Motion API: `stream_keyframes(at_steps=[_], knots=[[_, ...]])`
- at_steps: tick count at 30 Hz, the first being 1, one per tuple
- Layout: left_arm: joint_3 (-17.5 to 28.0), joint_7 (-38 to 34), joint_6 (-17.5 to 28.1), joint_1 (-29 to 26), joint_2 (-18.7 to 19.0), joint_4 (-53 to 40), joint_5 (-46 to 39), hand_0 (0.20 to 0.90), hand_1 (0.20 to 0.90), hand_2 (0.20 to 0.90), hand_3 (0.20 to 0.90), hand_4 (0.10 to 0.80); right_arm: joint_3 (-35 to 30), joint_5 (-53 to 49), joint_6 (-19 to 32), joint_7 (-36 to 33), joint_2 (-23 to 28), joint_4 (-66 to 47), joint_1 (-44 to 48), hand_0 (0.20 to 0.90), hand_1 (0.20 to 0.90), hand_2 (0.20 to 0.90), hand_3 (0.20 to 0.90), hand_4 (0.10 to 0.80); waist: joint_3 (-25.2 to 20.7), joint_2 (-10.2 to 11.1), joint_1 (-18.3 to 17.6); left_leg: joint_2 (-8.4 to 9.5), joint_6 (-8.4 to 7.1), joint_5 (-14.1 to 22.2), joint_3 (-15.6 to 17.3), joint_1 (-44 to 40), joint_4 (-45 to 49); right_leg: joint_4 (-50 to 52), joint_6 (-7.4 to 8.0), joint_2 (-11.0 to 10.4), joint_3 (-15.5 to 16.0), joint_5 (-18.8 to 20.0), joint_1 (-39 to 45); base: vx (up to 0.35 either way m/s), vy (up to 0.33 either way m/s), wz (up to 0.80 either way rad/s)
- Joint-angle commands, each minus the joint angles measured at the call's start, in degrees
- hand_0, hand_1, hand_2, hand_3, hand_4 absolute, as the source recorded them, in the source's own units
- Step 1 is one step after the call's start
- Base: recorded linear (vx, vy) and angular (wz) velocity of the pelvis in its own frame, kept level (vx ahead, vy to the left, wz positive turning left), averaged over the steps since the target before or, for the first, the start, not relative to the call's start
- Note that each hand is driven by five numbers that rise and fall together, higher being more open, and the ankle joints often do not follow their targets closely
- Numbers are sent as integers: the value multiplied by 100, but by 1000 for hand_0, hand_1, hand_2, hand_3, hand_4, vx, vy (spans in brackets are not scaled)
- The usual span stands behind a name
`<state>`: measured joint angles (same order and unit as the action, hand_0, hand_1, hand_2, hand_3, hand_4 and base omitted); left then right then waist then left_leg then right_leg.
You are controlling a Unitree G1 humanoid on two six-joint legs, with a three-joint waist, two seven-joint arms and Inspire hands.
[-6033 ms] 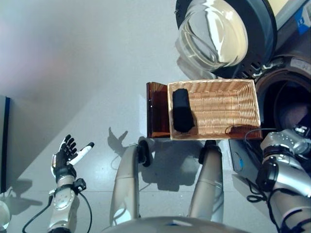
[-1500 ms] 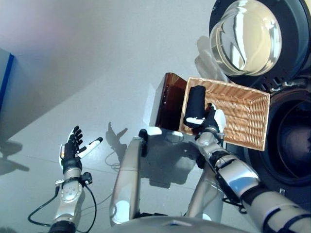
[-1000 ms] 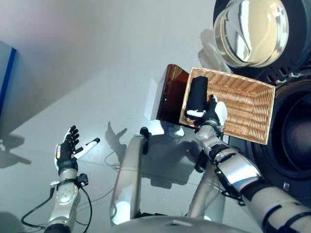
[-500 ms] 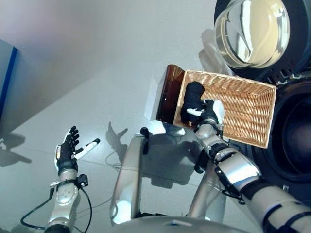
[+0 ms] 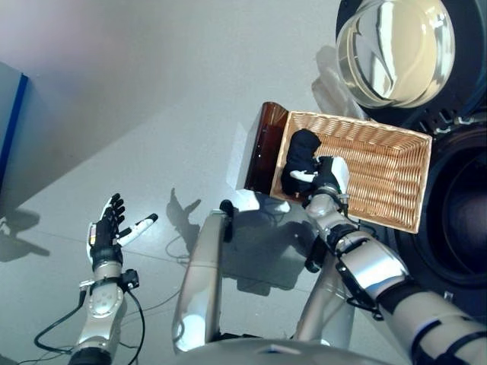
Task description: Pick up the clothes and place them into the washing machine
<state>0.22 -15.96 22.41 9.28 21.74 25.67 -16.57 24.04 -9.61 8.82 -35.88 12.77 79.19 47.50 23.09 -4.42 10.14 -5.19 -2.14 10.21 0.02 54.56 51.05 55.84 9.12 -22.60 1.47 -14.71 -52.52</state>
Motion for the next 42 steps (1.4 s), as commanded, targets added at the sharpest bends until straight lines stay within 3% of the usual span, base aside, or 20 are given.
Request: stream_keyframes(at_steps=[1, 7, 15, 18, 19, 21, 33, 42], knots=[[429, -153, 338, 80, 419, -64, -41, 900, 900, 900, 900, 800, -194, -556, 722, 78, 169, -725, 57, 200, 200, 200, 200, 300, -211, -73, 28, -156, -182, 115, -29, -136, -309, -767, -170, -92, -318, 900, -74, 35, -14, 0], [506, -179, 408, 69, 393, 149, -140, 900, 900, 900, 900, 800, -322, -1035, 1105, 335, 259, -1688, -496, 200, 200, 200, 200, 300, -214, 23, -83, -188, -193, 65, 12, -322, -515, -942, -151, -77, -273, 959, 95, 30, -6, 0], [452, -91, 511, 20, 258, 304, -340, 900, 900, 900, 900, 800, -1006, -2554, 1762, 1160, 413, -2431, -1365, 200, 200, 200, 200, 300, -251, 130, -206, -197, -215, -102, 50, -699, -1036, -1425, -93, -100, -115, 1140, 485, 31, -20, -1], [382, -38, 542, -41, 208, 351, -378, 900, 900, 900, 900, 800, -1278, -3108, 1896, 1506, 440, -2443, -1549, 200, 200, 200, 200, 300, -262, 154, -236, -189, -224, -199, 82, -924, -1344, -1721, -66, -101, -43, 1244, 728, 6, -20, -2], [366, -15, 553, -68, 187, 344, -400, 900, 900, 900, 900, 800, -1363, -3246, 1935, 1579, 454, -2439, -1590, 200, 200, 200, 200, 300, -244, 154, -249, -175, -188, -445, 120, -934, -1520, -1923, -113, -110, 10, 1479, 747, -63, -8, 5], [335, 24, 576, -105, 150, 380, -442, 900, 900, 900, 900, 800, -1596, -3610, 2043, 1747, 463, -2390, -1667, 200, 200, 200, 200, 300, -273, 160, -264, -166, -200, -523, 121, -1098, -1744, -2107, -90, -117, 59, 1539, 897, 4, -21, -5], [315, 242, 585, -241, 15, 611, -687, 900, 900, 900, 900, 800, -2641, -5730, 2300, 2964, 319, -2429, -2091, 200, 200, 200, 200, 300, -398, 159, -326, -166, -305, -787, 119, -1792, -2541, -2827, 23, -168, 269, 1716, 1635, 47, -22, 0], [273, 338, 640, -262, -107, 662, -837, 900, 900, 900, 900, 800, -3577, -6922, 2667, 3434, 171, -2423, -2413, 200, 200, 200, 200, 300, -461, 91, -454, -158, -332, -767, 103, -1920, -2583, -2880, 59, -183, 259, 1696, 1770, 20, 1, -2]])
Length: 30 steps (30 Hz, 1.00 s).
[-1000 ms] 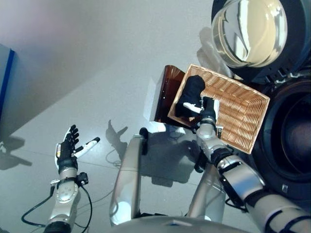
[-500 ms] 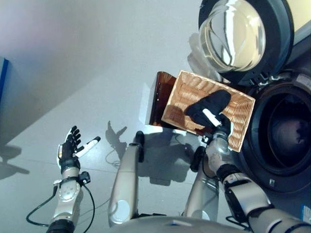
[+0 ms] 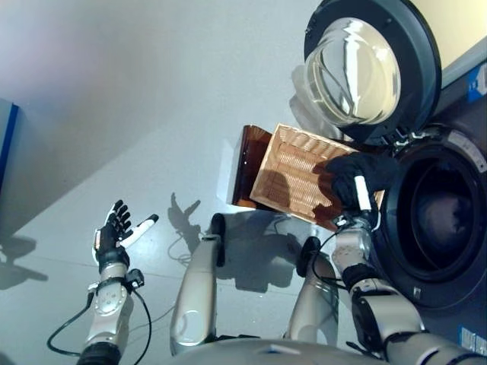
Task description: Pick up the clothes and place them into the washing machine
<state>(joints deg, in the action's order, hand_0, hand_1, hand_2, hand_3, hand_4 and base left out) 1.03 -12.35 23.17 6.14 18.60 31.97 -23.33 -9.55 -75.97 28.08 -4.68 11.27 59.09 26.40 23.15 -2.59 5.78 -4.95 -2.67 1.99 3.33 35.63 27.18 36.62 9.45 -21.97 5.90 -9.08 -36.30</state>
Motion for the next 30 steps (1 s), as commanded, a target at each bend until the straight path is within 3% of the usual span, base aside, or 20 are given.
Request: stream_keyframes(at_steps=[1, 17, 30], knots=[[180, -29, 567, 45, 203, 68, -169, 900, 900, 900, 900, 800, -287, -338, 768, 299, 318, -368, -315, 200, 200, 200, 200, 300, -475, -98, -31, -185, -286, 64, -231, -12, -171, -951, 25, -247, -196, 1130, 138, -2, 9, -5], [175, -70, 578, 220, 221, -146, -133, 900, 900, 900, 900, 800, -813, -648, 1171, -4, 544, -212, -160, 200, 200, 200, 200, 300, -420, -201, -164, -278, -317, 401, -223, 311, 671, -293, -49, -155, -503, 823, -229, -13, 6, -2], [397, -127, 540, 328, 369, -228, 15, 900, 900, 900, 900, 800, -1032, -476, 1304, -434, 1130, 16, 119, 200, 200, 200, 200, 300, -341, -239, -201, -366, -297, 781, -251, 837, 1617, 614, -211, -63, -840, 428, -850, -35, 9, -4]])
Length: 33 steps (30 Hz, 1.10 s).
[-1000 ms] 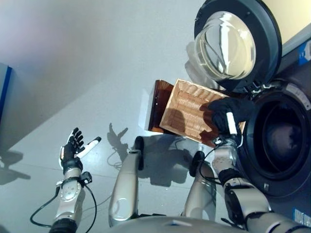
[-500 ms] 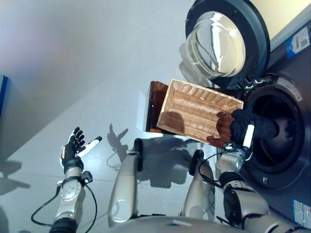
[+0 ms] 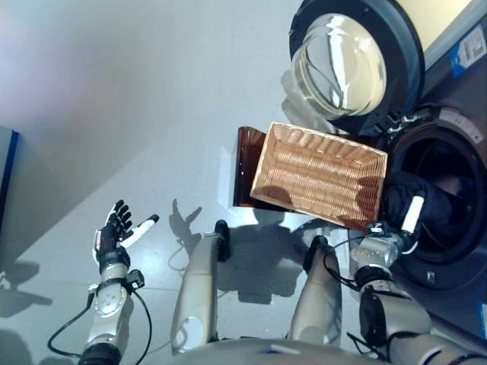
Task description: Pick up the clothes and place them into the washing machine
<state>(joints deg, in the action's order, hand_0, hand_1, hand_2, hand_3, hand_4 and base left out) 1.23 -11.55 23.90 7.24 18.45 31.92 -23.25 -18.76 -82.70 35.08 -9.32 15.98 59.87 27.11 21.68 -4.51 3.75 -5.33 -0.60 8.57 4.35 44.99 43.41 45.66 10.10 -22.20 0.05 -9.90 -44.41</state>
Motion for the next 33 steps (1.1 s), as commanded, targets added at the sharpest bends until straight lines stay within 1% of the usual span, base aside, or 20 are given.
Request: stream_keyframes(at_steps=[1, 6, 7, 8, 11, 13, 15, 16, 17, 18, 19, 20, 22, 23, 24, 25, 26, 27, 28, 33], knots=[[399, -198, 467, 234, 391, -248, 16, 900, 900, 900, 900, 800, -95, 232, 583, 20, 700, -65, 53, 200, 200, 200, 200, 300, -190, -40, 7, -329, -501, 131, -364, -78, 14, -250, -282, -30, -256, 489, -70, -40, -7, -1], [500, -208, 453, 321, 443, -239, 54, 900, 900, 900, 900, 800, -43, 363, 623, -68, 922, -127, 165, 200, 200, 200, 200, 300, -209, -1, 38, -338, -495, 197, -414, 182, 294, 44, -333, 16, -324, 378, -351, -24, -18, -1], [501, -202, 459, 323, 440, -214, 45, 900, 900, 900, 900, 800, -48, 374, 610, -88, 951, -105, 178, 200, 200, 200, 200, 300, -240, 6, 38, -355, -523, 366, -434, 146, 359, 140, -305, 26, -340, 213, -334, 0, 0, 0], [498, -199, 464, 325, 440, -214, 42, 900, 900, 900, 900, 800, -49, 372, 606, -87, 959, -101, 178, 200, 200, 200, 200, 300, -208, 4, 36, -351, -504, 231, -417, 200, 342, 100, -339, 24, -332, 340, -380, -16, -7, 3], [497, -174, 463, 334, 466, -222, 33, 900, 900, 900, 900, 800, 1, 428, 579, -114, 1051, -59, 224, 200, 200, 200, 200, 300, -229, 9, 49, -360, -507, 210, -410, 234, 330, 105, -341, 27, -323, 362, -429, -41, -1, 2], [562, -168, 454, 397, 496, -358, 54, 900, 900, 900, 900, 800, 54, 586, 485, -209, 1231, 42, 312, 200, 200, 200, 200, 300, -295, 14, 73, -371, -531, 375, -428, 217, 378, 192, -309, 48, -347, 219, -460, 67, -28, -2], [587, -158, 460, 386, 537, -238, 38, 900, 900, 900, 900, 800, 17, 605, 478, -272, 1416, 88, 417, 200, 200, 200, 200, 300, -316, 16, 85, -366, -530, 367, -429, 266, 375, 185, -308, 62, -370, 242, -527, -20, -9, 1], [594, -149, 456, 409, 547, -291, 32, 900, 900, 900, 900, 800, -22, 587, 484, -283, 1494, 116, 455, 200, 200, 200, 200, 300, -296, 10, 86, -360, -506, 220, -414, 345, 349, 136, -339, 61, -362, 385, -600, -23, -6, -5], [605, -136, 458, 423, 568, -320, 45, 900, 900, 900, 900, 800, -75, 575, 508, -326, 1575, 144, 499, 200, 200, 200, 200, 300, -341, 4, 94, -368, -526, 356, -431, 313, 368, 193, -303, 57, -368, 243, -572, -15, -9, -8], [604, -132, 447, 447, 575, -346, 49, 900, 900, 900, 900, 800, -113, 562, 531, -362, 1658, 193, 538, 200, 200, 200, 200, 300, -351, -1, 99, -366, -525, 354, -435, 326, 363, 194, -301, 58, -376, 240, -595, 0, 0, 0], [593, -118, 438, 460, 623, -377, 70, 900, 900, 900, 900, 800, -171, 495, 533, -457, 1840, 329, 645, 200, 200, 200, 200, 300, -336, -5, 85, -360, -499, 221, -419, 381, 338, 178, -333, 60, -380, 358, -667, 0, 0, 0], [594, -117, 433, 454, 618, -380, 70, 900, 900, 900, 900, 800, -167, 493, 529, -456, 1853, 345, 661, 200, 200, 200, 200, 300, -368, -7, 93, -363, -519, 359, -435, 336, 365, 232, -302, 64, -396, 226, -637, 0, 0, 0], [618, -102, 418, 464, 633, -414, 47, 900, 900, 900, 900, 800, -195, 480, 522, -519, 1992, 351, 765, 200, 200, 200, 200, 300, -385, -12, 86, -371, -518, 357, -430, 353, 376, 262, -307, 77, -404, 213, -663, 8, 3, -12], [637, -71, 415, 514, 647, -461, 32, 900, 900, 900, 900, 800, -219, 510, 518, -542, 2135, 323, 806, 200, 200, 200, 200, 300, -380, -5, 76, -376, -498, 226, -401, 397, 347, 221, -339, 74, -382, 334, -707, 10, 0, -13], [639, -69, 410, 513, 642, -464, 32, 900, 900, 900, 900, 800, -215, 515, 514, -547, 2142, 328, 814, 200, 200, 200, 200, 300, -416, -7, 82, -380, -519, 361, -419, 351, 372, 270, -307, 79, -396, 206, -673, 11, -5, 12], [640, -57, 402, 513, 649, -439, 23, 900, 900, 900, 900, 800, -173, 574, 497, -588, 2243, 368, 878, 200, 200, 200, 200, 300, -431, -6, 84, -382, -519, 363, -414, 358, 377, 272, -308, 81, -394, 207, -684, -1, -6, 32], [644, -37, 406, 533, 664, -470, -1, 900, 900, 900, 900, 800, -87, 651, 474, -618, 2381, 338, 983, 200, 200, 200, 200, 300, -417, 6, 71, -383, -499, 189, -392, 415, 313, 182, -334, 71, -377, 387, -730, 4, -6, 21], [647, -33, 405, 532, 659, -468, -4, 900, 900, 900, 900, 800, -80, 656, 472, -624, 2385, 342, 993, 200, 200, 200, 200, 300, -448, 3, 75, -389, -523, 344, -412, 365, 352, 246, -299, 75, -392, 240, -693, -90, 1, -17], [640, -28, 407, 540, 670, -461, -2, 900, 900, 900, 900, 800, -39, 680, 475, -624, 2438, 311, 1035, 200, 200, 200, 200, 300, -422, 14, 71, -389, -500, 185, -389, 410, 302, 179, -331, 69, -370, 391, -729, 5, -3, -32], [632, -14, 420, 571, 674, -471, -60, 900, 900, 900, 900, 800, 105, 729, 516, -615, 2567, 149, 1212, 200, 200, 200, 200, 300, -412, 34, 62, -401, -508, 172, -387, 400, 266, 163, -327, 61, -360, 397, -722, 8, -1, 4]])
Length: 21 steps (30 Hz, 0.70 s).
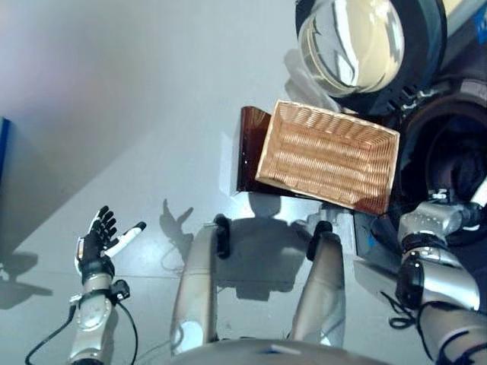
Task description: Pick up the clothes and place them into the washing machine
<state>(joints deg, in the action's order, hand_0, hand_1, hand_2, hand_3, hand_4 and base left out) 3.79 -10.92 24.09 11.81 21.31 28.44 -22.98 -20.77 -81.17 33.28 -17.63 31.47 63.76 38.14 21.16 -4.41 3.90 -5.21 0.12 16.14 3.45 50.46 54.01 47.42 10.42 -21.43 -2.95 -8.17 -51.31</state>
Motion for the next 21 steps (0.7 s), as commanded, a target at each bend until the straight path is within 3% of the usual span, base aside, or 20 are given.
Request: stream_keyframes(at_steps=[1, 2, 8, 13, 14, 17, 21], knots=[[362, -75, 397, 109, 387, -116, -87, 900, 900, 900, 900, 800, 332, 583, 704, 231, 1023, -289, 139, 200, 200, 200, 200, 300, -400, 29, 48, -416, -603, -457, -313, -195, -782, 23, -323, -14, -64, 98, 9, 10, -1, 6], [357, -72, 400, 120, 385, -123, -98, 900, 900, 900, 900, 800, 360, 588, 726, 222, 1024, -309, 174, 200, 200, 200, 200, 300, -377, 31, 46, -409, -579, -617, -290, -153, -834, -55, -357, -20, -47, 250, -19, 12, 2, 5], [385, -107, 375, 102, 392, -32, -121, 900, 900, 900, 900, 800, 391, 632, 803, 91, 1086, -346, 376, 200, 200, 200, 200, 300, -441, 55, 67, -406, -598, -449, -299, -220, -820, 10, -326, -11, -56, 86, 27, 34, -1, -1], [376, -87, 360, 100, 468, 82, -133, 900, 900, 900, 900, 800, 670, 749, 662, -88, 1351, -92, 875, 200, 200, 200, 200, 300, -474, 60, 116, -393, -600, -483, -280, -218, -902, -62, -315, -29, -44, 146, 18, -16, 2, 1], [350, -76, 376, 119, 473, 2, -142, 900, 900, 900, 900, 800, 700, 758, 659, -119, 1408, -55, 962, 200, 200, 200, 200, 300, -445, 59, 115, -381, -571, -647, -253, -168, -962, -134, -351, -35, -31, 305, -27, -80, 9, -2], [329, -71, 377, 152, 469, -67, -171, 900, 900, 900, 900, 800, 745, 732, 709, -201, 1463, -15, 1159, 200, 200, 200, 200, 300, -475, 49, 134, -385, -594, -496, -277, -204, -925, -70, -312, -31, -50, 159, 0, 39, 0, -1], [274, -70, 366, 237, 469, -158, -153, 900, 900, 900, 900, 800, 635, 701, 855, -479, 1515, 158, 1339, 200, 200, 200, 200, 300, -468, 23, 142, -368, -567, -635, -243, -165, -973, -133, -340, -41, -35, 279, -12, -27, 15, -1]])
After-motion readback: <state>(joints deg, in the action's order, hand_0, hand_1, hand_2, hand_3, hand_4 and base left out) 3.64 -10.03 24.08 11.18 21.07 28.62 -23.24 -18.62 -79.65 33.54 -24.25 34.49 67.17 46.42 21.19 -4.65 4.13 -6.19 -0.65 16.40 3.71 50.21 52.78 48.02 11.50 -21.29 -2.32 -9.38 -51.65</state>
